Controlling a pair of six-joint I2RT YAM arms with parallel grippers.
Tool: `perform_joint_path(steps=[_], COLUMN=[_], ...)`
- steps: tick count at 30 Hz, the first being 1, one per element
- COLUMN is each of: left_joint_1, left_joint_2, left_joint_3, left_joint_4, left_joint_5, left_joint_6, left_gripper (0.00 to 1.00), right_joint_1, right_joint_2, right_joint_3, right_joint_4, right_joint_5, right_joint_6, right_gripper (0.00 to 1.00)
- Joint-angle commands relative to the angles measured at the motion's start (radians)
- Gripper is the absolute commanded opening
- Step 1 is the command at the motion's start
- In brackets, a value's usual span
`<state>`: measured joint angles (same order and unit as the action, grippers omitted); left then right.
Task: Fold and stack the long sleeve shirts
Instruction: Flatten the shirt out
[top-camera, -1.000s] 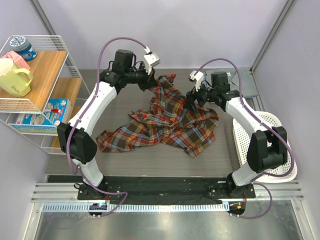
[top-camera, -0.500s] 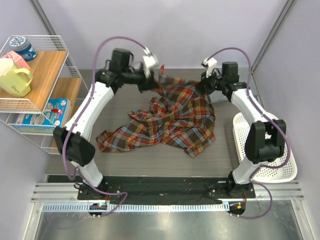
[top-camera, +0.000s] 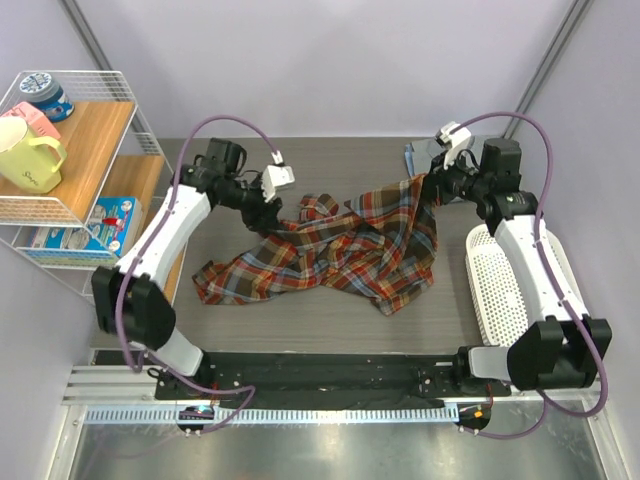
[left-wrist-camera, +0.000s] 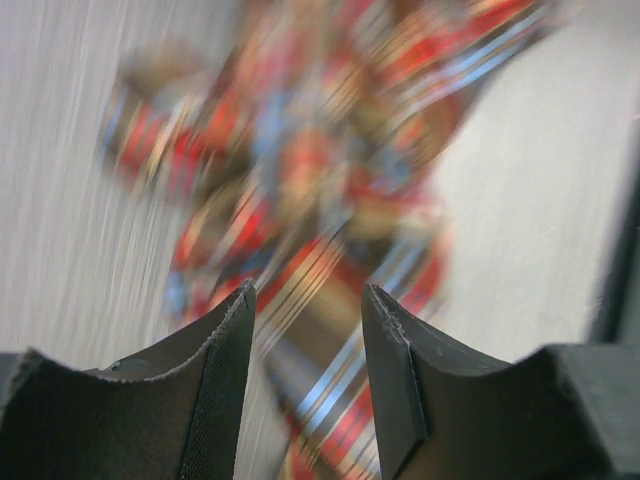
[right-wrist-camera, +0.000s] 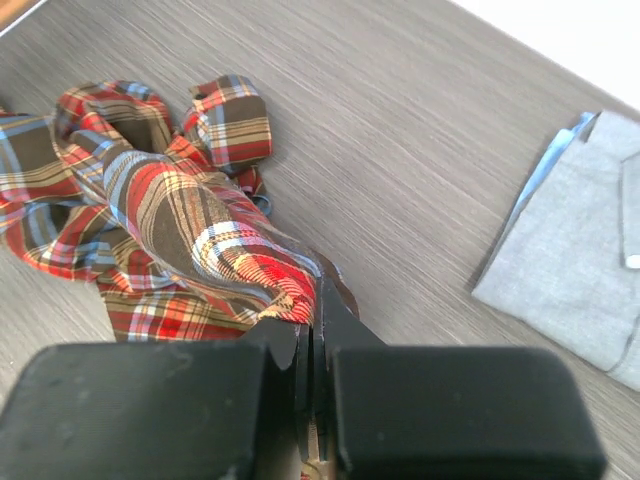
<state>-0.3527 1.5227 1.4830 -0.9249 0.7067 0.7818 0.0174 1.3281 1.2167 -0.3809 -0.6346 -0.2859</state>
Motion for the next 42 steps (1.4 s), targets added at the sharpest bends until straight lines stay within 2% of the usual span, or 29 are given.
perform_joint_path(steps=[1,4,8,13,21,23,24,25,26,29,30,33,37,42], left_joint_1=[0.109,0.141,0.15,0.156,0.159,0.162,0.164,0.172,0.179,0.222,0.239,0.303,0.32,0.316], left_joint_2=[0.157,0.223,0.244,0.289,0.399,0.424,0.427,0.426,0.416,0.395,0.38,0.346,0.346,0.361], left_joint_3=[0.031,0.002,-0.088,-0.156,-0.125,-0.113,-0.112,-0.109,-0.102,-0.034,0.036,0.147,0.432,0.669], left_joint_4=[-0.052,-0.02,0.203,0.345,0.452,0.454,0.454,0.442,0.436,0.405,0.388,0.342,0.184,0.02], left_joint_5=[-0.084,-0.137,-0.2,-0.228,-0.222,-0.22,-0.217,-0.211,-0.204,-0.19,-0.165,-0.073,-0.095,-0.263], left_joint_6=[0.098,0.178,0.205,0.237,0.151,0.125,0.117,0.111,0.074,-0.05,-0.149,-0.353,-0.421,-0.383], left_gripper=[0.47,0.47,0.46,0.43,0.39,0.34,0.29,0.19,0.16,0.05,0.02,0.0,0.0,0.0], right_joint_1=[-0.004,-0.005,-0.005,-0.004,-0.031,-0.034,-0.036,-0.037,-0.039,-0.054,-0.066,-0.08,-0.086,-0.086], right_joint_2=[-0.063,-0.063,-0.055,-0.046,-0.027,-0.02,-0.015,-0.007,-0.003,0.028,0.037,0.065,0.101,0.161], right_joint_3=[0.0,0.021,0.053,0.076,0.104,0.115,0.118,0.128,0.135,0.179,0.193,0.25,0.358,0.49], right_joint_4=[0.002,-0.01,-0.023,-0.035,-0.053,-0.053,-0.053,-0.052,-0.052,-0.032,-0.021,0.043,0.152,0.23], right_joint_5=[0.003,0.013,0.015,0.021,0.035,0.039,0.042,0.047,0.061,0.09,0.105,0.124,0.161,0.216], right_joint_6=[-0.022,-0.016,-0.009,-0.012,-0.021,-0.016,-0.016,-0.015,-0.006,0.034,0.051,0.128,0.2,0.244], right_gripper=[0.01,0.01,0.01,0.01,0.01,0.01,0.01,0.01,0.01,0.01,0.01,0.01,0.01,0.01])
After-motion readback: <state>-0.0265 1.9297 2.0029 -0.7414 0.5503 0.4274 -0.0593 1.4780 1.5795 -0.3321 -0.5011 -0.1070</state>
